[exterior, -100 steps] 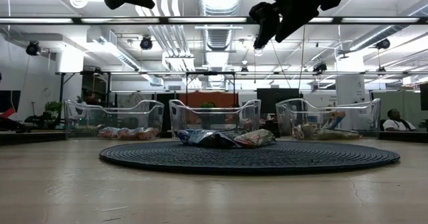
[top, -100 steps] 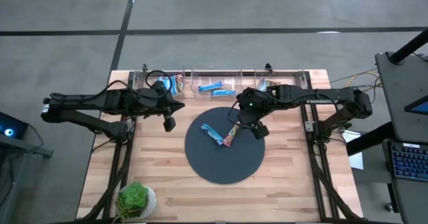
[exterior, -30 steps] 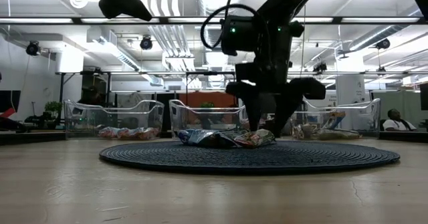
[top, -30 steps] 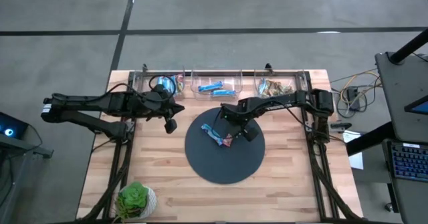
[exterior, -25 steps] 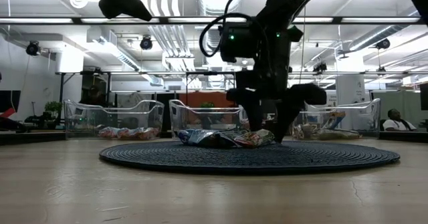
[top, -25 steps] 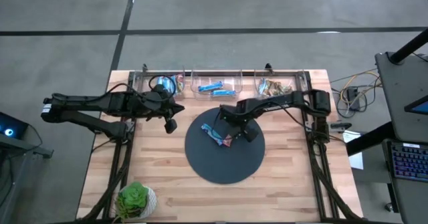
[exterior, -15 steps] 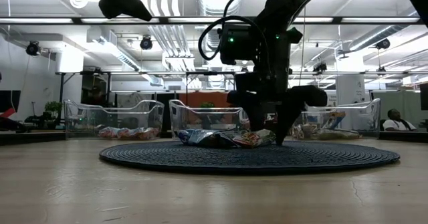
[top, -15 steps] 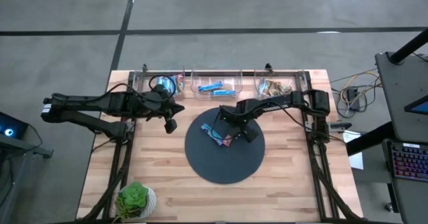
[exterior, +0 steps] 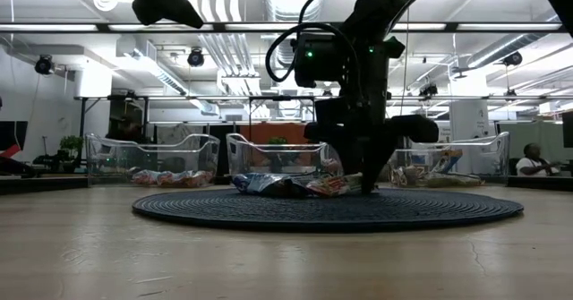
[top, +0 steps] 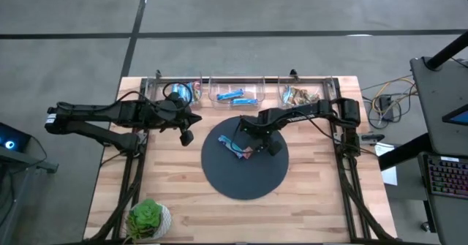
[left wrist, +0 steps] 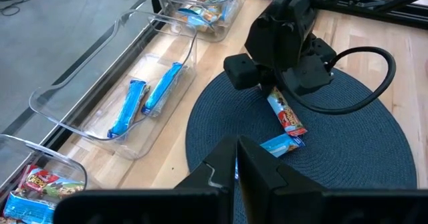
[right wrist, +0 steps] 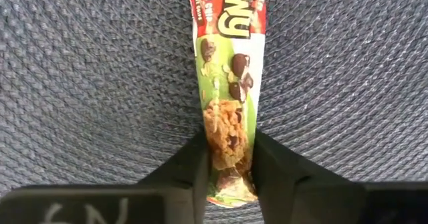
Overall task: Pick and place Granola Bars by type
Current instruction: Put the red granola bar into the left transparent bin
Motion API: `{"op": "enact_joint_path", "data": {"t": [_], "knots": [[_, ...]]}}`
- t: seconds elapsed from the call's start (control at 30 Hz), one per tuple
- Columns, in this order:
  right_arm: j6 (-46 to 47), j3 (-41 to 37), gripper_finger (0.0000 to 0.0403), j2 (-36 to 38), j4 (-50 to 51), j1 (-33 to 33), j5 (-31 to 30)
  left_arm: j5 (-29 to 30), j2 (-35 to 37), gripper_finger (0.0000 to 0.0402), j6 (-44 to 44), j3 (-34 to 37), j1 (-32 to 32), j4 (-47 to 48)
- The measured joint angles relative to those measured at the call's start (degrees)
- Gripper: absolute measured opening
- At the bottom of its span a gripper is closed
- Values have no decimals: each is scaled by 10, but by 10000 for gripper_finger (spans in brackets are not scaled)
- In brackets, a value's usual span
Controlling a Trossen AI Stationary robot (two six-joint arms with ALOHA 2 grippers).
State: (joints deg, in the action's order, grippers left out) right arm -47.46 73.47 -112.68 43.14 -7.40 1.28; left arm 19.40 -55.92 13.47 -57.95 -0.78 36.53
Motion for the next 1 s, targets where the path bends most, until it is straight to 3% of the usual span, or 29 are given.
{"op": "enact_joint_path", "data": {"t": [0.27, 0.73, 1.0], "knots": [[8, 0, 54, 2, 1, 0, 0, 0, 0, 0, 0, 0, 0, 0], [90, 38, 52, 88, 16, 0, 0, 0, 0, 0, 0, 0, 0, -7], [167, 94, 52, 152, 13, 0, 0, 1, 0, 0, -16, 0, 0, -93]]}}
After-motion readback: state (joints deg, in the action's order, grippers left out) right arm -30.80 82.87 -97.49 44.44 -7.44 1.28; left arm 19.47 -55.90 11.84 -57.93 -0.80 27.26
